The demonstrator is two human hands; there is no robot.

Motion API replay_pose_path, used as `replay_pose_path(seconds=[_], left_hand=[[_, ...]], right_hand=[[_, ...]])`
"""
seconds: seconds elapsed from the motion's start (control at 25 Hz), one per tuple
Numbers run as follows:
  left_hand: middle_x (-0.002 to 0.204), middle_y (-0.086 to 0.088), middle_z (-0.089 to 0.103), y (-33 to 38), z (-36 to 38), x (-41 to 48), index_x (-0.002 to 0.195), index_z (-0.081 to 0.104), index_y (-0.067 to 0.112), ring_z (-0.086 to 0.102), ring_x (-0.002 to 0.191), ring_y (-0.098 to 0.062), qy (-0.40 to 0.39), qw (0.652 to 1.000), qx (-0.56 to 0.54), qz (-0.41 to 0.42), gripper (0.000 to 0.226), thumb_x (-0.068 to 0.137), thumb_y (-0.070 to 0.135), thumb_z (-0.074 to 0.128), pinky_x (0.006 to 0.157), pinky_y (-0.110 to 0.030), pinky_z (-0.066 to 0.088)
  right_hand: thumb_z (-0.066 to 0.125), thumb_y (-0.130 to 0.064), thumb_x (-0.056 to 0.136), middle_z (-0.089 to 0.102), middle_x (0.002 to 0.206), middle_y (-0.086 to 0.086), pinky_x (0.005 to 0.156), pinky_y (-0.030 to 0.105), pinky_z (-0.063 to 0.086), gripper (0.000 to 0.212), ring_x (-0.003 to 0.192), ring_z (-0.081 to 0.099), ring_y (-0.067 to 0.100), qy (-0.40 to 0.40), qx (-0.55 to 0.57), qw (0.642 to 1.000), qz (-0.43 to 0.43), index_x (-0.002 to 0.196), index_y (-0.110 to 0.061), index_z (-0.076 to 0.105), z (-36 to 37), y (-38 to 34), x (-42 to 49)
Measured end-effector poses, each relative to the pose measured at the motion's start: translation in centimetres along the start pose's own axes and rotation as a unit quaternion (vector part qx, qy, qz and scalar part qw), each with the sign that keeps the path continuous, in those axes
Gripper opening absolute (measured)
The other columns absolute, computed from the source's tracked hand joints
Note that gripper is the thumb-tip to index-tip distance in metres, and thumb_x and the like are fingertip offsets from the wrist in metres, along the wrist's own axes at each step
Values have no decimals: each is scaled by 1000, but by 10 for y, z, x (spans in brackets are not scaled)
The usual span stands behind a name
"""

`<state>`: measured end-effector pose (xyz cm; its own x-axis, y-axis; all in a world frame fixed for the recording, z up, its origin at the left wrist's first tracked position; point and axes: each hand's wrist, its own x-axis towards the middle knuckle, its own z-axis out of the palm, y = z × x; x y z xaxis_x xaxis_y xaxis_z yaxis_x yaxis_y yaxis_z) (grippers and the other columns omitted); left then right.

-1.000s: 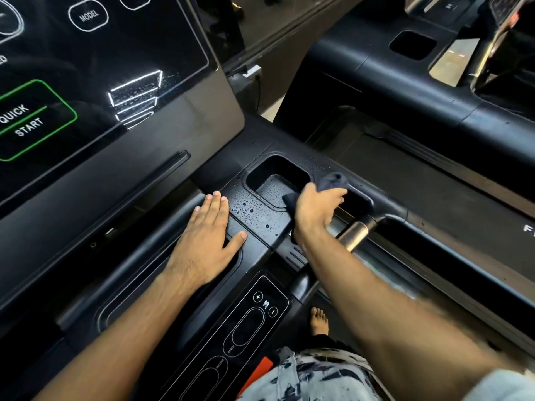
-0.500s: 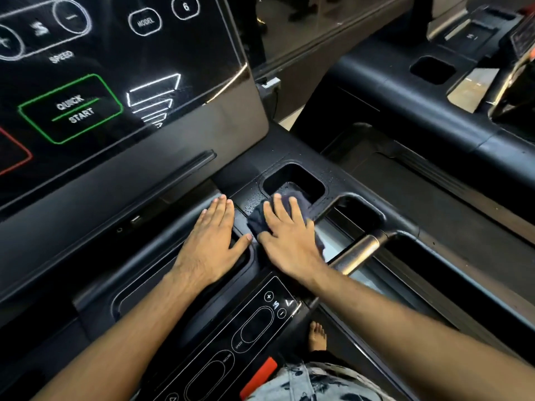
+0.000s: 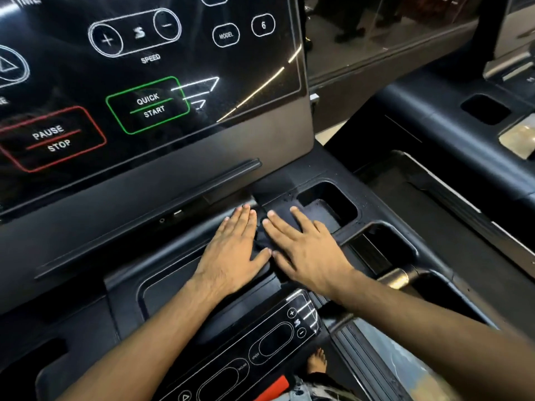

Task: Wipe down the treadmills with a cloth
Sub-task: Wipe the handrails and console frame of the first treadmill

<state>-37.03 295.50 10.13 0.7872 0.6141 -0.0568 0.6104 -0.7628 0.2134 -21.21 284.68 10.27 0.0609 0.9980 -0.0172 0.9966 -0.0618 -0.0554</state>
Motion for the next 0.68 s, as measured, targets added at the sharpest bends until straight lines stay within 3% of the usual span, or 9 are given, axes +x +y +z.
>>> replay_pose_path(seconds=[0.04,0.16,0.32,0.44,0.48,0.6,0.68], left_hand=[[163,-6,-6,-2,0,0,155,0,11,-10,149,-13,4,1000,-1,-1,83,95,61,30,122,-33,-3],[163,-5,-6,-2,-2,1,155,0,11,-10,149,-13,12,1000,0,-5,83,96,61,29,120,-32,-8],[162,-6,-9,-3,-4,-4,155,-1,9,-13,148,-14,21,1000,10,-20,81,97,57,31,120,-31,-9],[157,1,-18,-4,-6,-7,154,-5,13,-19,144,-9,13,1000,-12,-21,80,97,57,30,119,-29,-11],[157,1,-18,-3,-6,-7,153,-5,13,-18,145,-9,8,1000,-18,-23,80,97,56,31,119,-29,-11],[162,-5,-9,-5,-6,-4,155,0,10,-11,149,-13,10,1000,-17,-21,80,96,50,38,120,-29,-8],[161,-4,-10,-8,-6,-3,155,0,10,-10,149,-14,17,1000,-20,-15,80,96,49,39,120,-29,-7]], right_hand=[[27,-54,100,25,165,-9,92,50,48,63,147,31,35,-5,-5,1000,-6,158,-30,29,-1,8,10],[31,-51,101,11,168,-13,104,58,39,62,153,11,31,-31,75,985,150,159,-33,17,-13,12,53],[34,-49,100,21,166,-10,101,55,38,61,152,16,31,4,18,999,48,157,-30,26,0,0,71],[39,-43,98,32,159,-5,99,59,36,53,150,15,31,-19,87,975,202,148,-25,38,-18,13,107],[39,-43,98,31,160,-4,99,58,36,54,149,15,32,-18,90,974,209,149,-24,36,-17,5,106],[33,-47,102,12,168,-7,101,55,38,63,151,12,30,-14,32,994,100,160,-27,18,-6,-16,66],[30,-48,104,5,169,-9,103,58,38,63,151,10,30,-24,42,991,124,161,-29,11,-11,0,58]])
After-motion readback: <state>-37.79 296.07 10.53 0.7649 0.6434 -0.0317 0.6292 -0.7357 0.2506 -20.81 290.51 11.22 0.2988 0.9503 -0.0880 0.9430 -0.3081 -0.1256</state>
